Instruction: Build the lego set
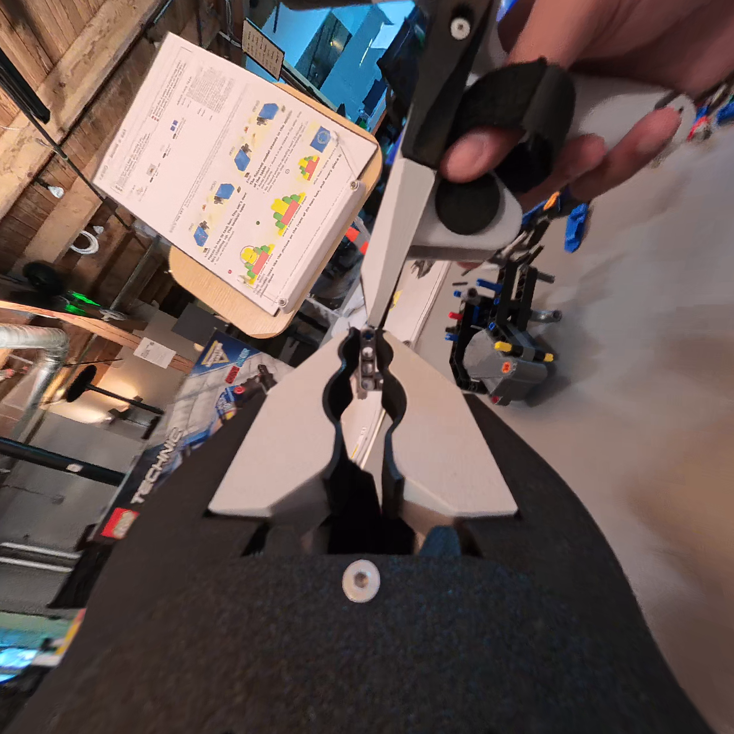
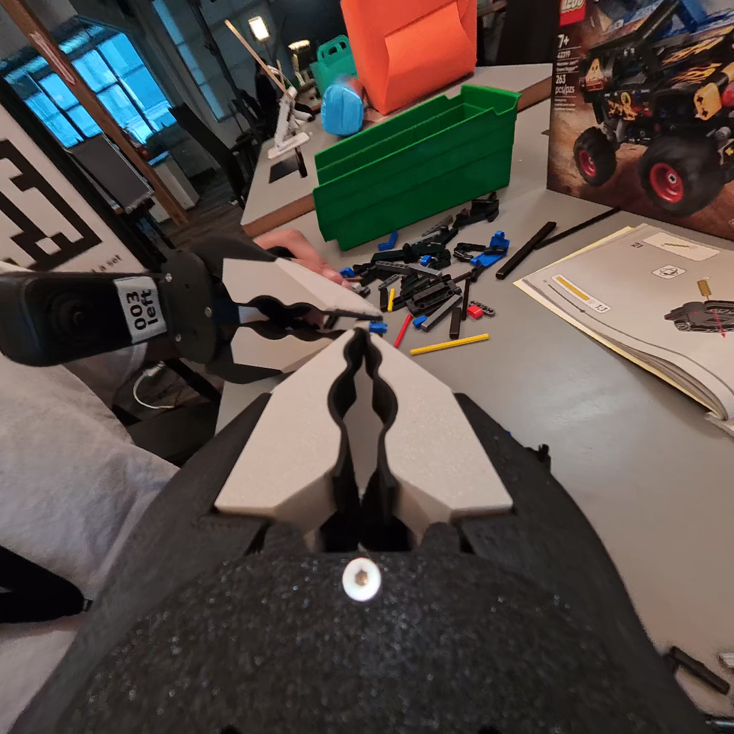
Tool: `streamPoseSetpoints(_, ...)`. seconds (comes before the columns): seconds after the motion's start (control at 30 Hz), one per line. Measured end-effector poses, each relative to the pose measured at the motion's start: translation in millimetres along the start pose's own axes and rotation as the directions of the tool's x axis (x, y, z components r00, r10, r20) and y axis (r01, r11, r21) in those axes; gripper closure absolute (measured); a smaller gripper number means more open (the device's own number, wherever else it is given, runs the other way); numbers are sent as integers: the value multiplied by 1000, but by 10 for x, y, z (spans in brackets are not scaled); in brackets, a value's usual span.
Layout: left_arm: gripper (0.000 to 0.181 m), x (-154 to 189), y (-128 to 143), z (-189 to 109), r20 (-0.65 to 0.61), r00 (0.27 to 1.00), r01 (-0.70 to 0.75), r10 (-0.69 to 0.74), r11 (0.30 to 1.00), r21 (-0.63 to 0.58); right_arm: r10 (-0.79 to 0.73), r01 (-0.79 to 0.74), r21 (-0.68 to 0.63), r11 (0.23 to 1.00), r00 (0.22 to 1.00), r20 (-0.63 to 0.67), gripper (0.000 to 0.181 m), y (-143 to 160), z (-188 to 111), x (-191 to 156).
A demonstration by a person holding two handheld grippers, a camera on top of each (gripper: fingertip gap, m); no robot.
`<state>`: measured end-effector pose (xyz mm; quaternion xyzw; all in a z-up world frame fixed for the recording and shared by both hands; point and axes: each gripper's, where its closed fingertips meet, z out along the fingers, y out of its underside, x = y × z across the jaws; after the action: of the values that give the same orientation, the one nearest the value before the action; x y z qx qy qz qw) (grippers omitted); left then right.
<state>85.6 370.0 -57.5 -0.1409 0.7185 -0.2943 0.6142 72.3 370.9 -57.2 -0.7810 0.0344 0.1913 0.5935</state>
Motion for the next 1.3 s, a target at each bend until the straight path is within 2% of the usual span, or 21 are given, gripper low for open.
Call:
streamPoseSetpoints(0.13, 176, 15, -14, -1, -33, 998, 56, -56, 998, 11, 5, -5, -7, 1000, 1000, -5, 179, 8, -12, 8)
streamPoseSetpoints(0.27, 176, 54, -1, 13, -30, 999, 16, -16, 1000, -1, -56, 55, -19, 998, 997, -56, 157, -13, -29, 51)
streamPoseSetpoints(0.33, 175, 61, -21, 10, -31, 999, 17, -17, 1000, 4, -68, 66, -44, 997, 996, -58, 153, 27, 1, 45)
streamPoseSetpoints(0.53, 176, 96, -46, -3, -32, 999, -9, 9, 1000, 9, -56, 55, -58, 997, 998, -25, 165, 72, 27, 12)
streamPoseSetpoints(0.63, 175, 75, -105, -33, -36, 999, 24, -22, 998, 52, -5, 6, -31, 999, 999, 43, 166, 37, -6, -44)
streamPoseSetpoints(0.7, 167, 6, -138, -71, -46, 995, 92, -88, 992, 88, 48, -48, -5, 999, 995, 87, 166, -13, -61, -44)
streamPoseSetpoints(0.8, 157, -37, -205, -153, -137, 971, 215, -195, 965, 149, 154, -165, 44, 985, 970, 190, 166, -107, -182, -32)
streamPoseSetpoints(0.97, 150, 54, -292, -198, -219, 955, 245, -202, 952, 187, 330, -383, 21, 924, 822, 464, 166, -175, -302, -217)
streamPoseSetpoints(1.1, 157, 106, -428, -270, -234, 957, 231, -173, 939, 253, 351, -384, -40, 923, 791, 501, 166, -91, -253, -317)
streamPoseSetpoints(1.17, 167, 112, -431, -274, -230, 960, 218, -160, 943, 252, 361, -389, -59, 919, 776, 517, 166, -77, -236, -375)
streamPoseSetpoints(1.3, 167, 79, -443, -300, -240, 956, 232, -170, 937, 261, 377, -403, -74, 912, 754, 539, 166, -86, -250, -397)
